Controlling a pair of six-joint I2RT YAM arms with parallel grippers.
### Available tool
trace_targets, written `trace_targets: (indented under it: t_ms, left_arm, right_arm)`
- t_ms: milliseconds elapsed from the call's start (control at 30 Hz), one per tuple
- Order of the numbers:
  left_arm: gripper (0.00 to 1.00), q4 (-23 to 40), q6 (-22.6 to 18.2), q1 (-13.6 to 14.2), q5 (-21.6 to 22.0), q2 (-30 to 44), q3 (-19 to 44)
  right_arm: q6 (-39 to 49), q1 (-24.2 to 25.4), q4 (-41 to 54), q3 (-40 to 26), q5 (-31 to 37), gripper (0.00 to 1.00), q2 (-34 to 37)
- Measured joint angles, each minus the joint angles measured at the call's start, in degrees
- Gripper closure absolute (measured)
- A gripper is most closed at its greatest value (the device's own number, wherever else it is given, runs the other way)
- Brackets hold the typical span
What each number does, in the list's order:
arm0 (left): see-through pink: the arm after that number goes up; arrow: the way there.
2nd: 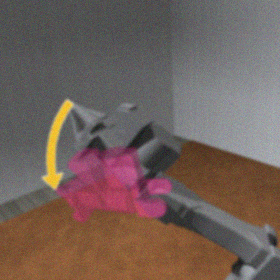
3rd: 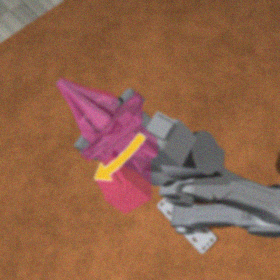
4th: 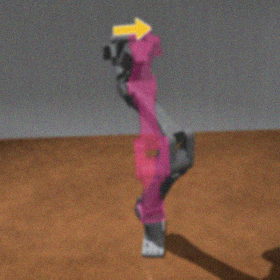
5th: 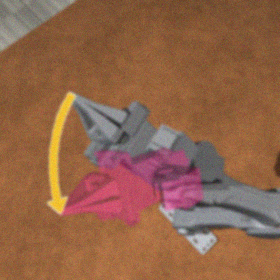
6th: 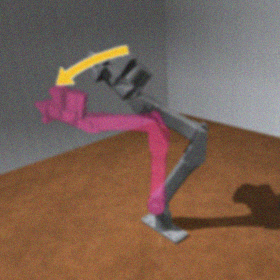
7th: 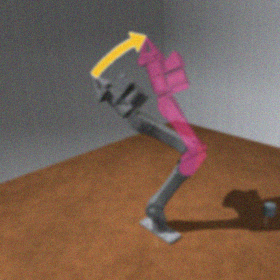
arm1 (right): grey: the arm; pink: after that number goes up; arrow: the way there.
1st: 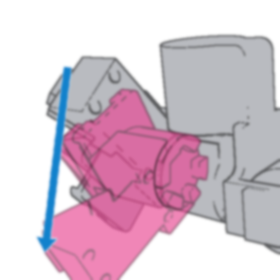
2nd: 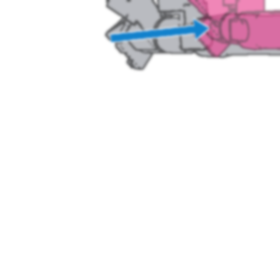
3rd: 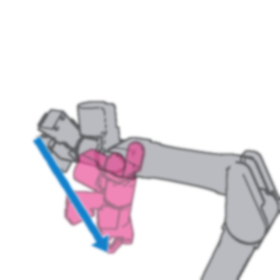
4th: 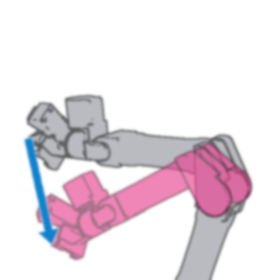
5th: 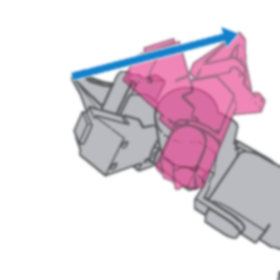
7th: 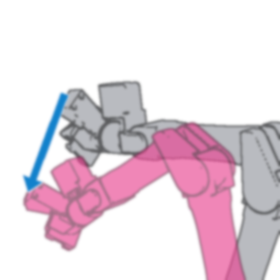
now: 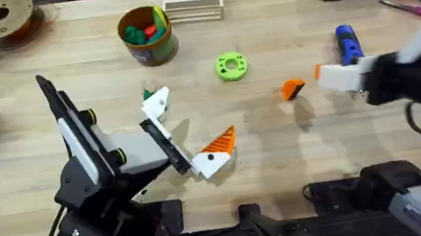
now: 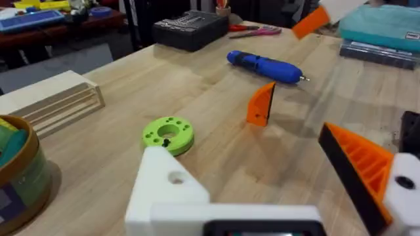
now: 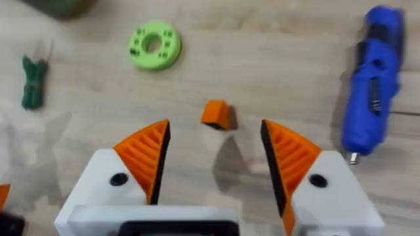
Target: Pick up the gripper from the table and insert it into the empty holder that is missing its gripper. Then pick up a screw, insert it into the mounting hole, and use the screwdriver to tighten it. Finally, clean up the table by picking up the vegetable and placing it into the bucket.
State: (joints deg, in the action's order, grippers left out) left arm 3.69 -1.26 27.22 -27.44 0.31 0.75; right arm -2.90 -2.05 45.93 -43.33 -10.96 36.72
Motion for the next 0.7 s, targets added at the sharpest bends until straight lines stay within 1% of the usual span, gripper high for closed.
trace_targets:
  t_ms: [100, 200, 333, 433, 500, 700]
  left_arm:
    - [0.014, -0.01, 0.0, 0.0, 0.0, -0.02, 0.0]
    - [0.014, -0.01, 0.0, 0.0, 0.0, 0.0, 0.0]
    - [0.014, -0.01, 0.0, 0.0, 0.0, 0.0, 0.0]
    - [0.014, 0.01, 0.0, 0.0, 0.0, -0.02, 0.0]
    - [0.014, -0.01, 0.0, 0.0, 0.0, -0.01, 0.0]
    - [0.014, -0.01, 0.0, 0.0, 0.0, -0.02, 0.0]
  right_arm:
    - [0.28, -3.05, 0.34, -0.94, -0.03, 0.195, 6.64]
    - [0.35, -7.93, 1.2, -2.06, 3.41, 0.196, 11.58]
    - [0.37, -14.5, 1.07, -3.12, 8.01, 0.195, 15.69]
    - [0.39, -18.04, 1.28, -3.5, 10.54, 0.195, 18.54]
    - [0.37, -18.79, 1.38, -3.52, 12.28, 0.195, 20.39]
    - [-1.91, -18.49, -0.43, -3.52, 16.32, 0.193, 25.08]
